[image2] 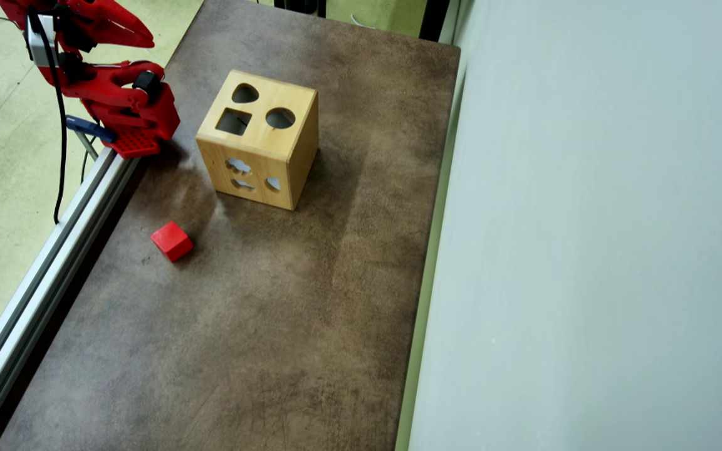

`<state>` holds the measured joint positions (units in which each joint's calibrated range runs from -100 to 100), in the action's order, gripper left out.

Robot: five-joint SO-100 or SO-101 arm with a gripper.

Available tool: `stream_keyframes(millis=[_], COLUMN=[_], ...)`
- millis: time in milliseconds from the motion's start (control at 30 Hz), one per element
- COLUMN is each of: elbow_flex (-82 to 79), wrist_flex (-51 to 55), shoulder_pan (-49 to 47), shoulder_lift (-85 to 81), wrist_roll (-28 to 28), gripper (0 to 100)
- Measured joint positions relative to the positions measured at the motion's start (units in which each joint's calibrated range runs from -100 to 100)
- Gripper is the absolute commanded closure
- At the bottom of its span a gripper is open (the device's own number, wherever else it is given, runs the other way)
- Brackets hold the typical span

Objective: Pick and place the red cube on the square hole

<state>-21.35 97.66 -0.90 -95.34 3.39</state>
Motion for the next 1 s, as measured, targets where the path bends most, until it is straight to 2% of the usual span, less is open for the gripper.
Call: stream_keyframes(millis=[167,433,700,800,1000], elbow_flex=[4.2,21.6,25.0,25.0,25.0], wrist_flex=[0.0,0.0,0.0,0.0,0.0], shoulder_pan=[3.4,10.6,26.4,32.2,43.3], shoulder_lift=[8.7,29.7,42.7,46.7,54.7], wrist_roll=[0.0,0.0,0.4,3.3,12.5], gripper=[97,97,97,97,97])
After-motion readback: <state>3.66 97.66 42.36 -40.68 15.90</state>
